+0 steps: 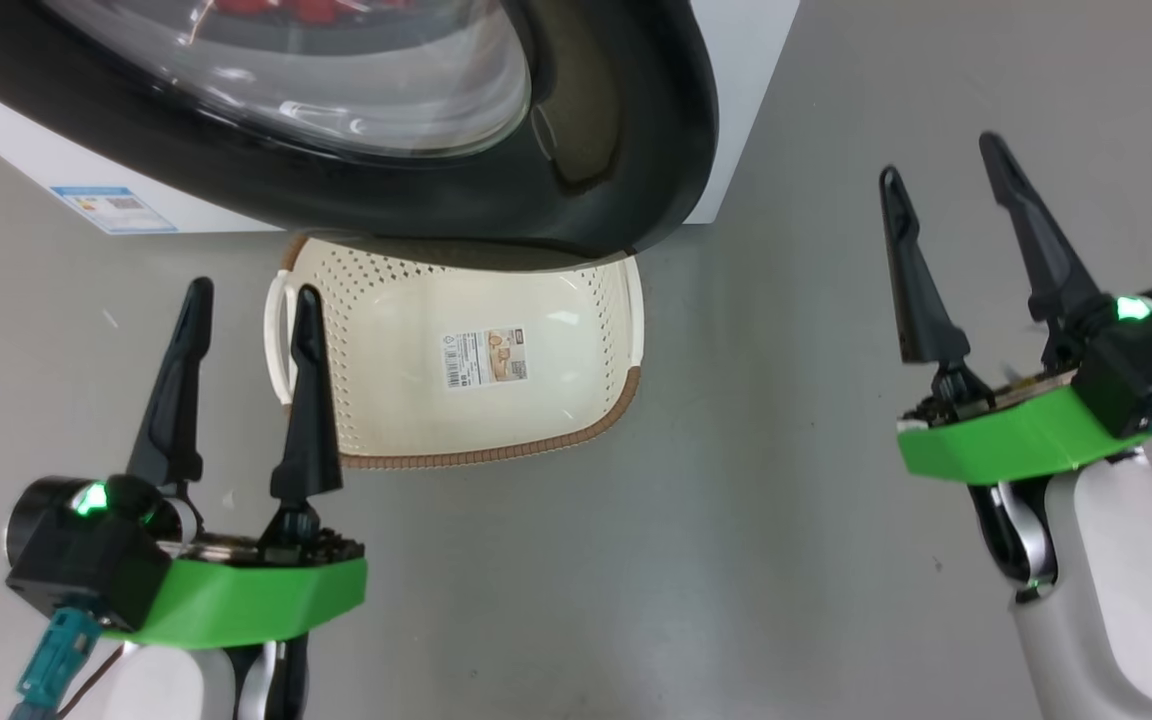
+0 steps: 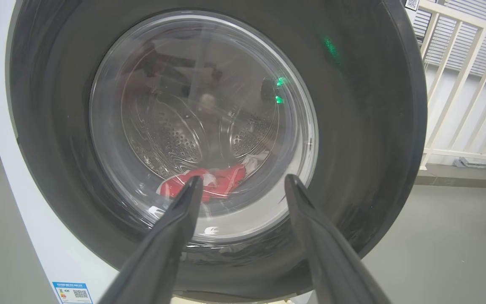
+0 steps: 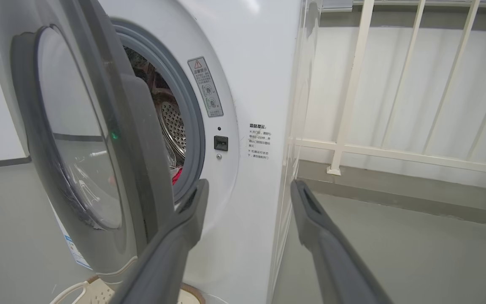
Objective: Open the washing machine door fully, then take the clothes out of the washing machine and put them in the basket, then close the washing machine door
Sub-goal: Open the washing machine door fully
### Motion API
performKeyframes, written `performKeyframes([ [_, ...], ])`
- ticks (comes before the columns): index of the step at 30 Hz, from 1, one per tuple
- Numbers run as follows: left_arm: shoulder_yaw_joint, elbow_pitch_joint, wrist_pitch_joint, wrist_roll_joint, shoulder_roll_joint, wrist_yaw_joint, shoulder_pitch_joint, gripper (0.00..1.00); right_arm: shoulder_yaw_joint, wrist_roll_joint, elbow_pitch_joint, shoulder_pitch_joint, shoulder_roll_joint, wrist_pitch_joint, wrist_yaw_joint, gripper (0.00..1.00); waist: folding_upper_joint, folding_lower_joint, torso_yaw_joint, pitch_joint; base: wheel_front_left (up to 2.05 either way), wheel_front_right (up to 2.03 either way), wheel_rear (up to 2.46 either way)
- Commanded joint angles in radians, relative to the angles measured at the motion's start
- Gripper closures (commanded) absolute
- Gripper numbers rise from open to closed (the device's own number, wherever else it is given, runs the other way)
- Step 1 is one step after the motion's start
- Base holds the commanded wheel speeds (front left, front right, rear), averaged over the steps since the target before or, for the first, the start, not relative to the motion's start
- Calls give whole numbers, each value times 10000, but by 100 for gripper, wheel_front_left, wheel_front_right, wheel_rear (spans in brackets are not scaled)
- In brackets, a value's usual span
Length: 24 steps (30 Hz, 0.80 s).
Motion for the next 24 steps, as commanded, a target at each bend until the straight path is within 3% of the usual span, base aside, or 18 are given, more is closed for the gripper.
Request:
performKeyframes([
  [1, 343, -323, -47, 51, 167, 118, 174, 0, 164, 179, -304, 227, 97, -60, 48, 0, 0, 0, -11, -3, 0, 0, 0],
  [19, 324, -492, -47, 141, 167, 238, 337, 0, 304, 604, -396, 621, 98, -60, 48, 0, 0, 0, -51, -8, 0, 0, 0],
  [20, 319, -497, -47, 143, 167, 239, 345, 0, 314, 639, -374, 623, 98, -60, 48, 19, 0, 0, -46, -6, 0, 0, 0],
  [21, 314, -504, -47, 146, 167, 240, 352, 0, 320, 670, -346, 617, 98, -60, 48, 49, 0, 0, -41, -2, 0, 0, 0],
  [22, 309, -512, -47, 146, 167, 243, 358, 0, 330, 717, -308, 598, 98, -60, 48, 62, 0, 0, -37, 5, 0, 0, 0],
  [24, 295, -529, -47, 148, 167, 249, 370, 0, 347, 918, -220, 509, 98, -60, 48, 100, 0, 0, -25, 19, 0, 0, 0],
])
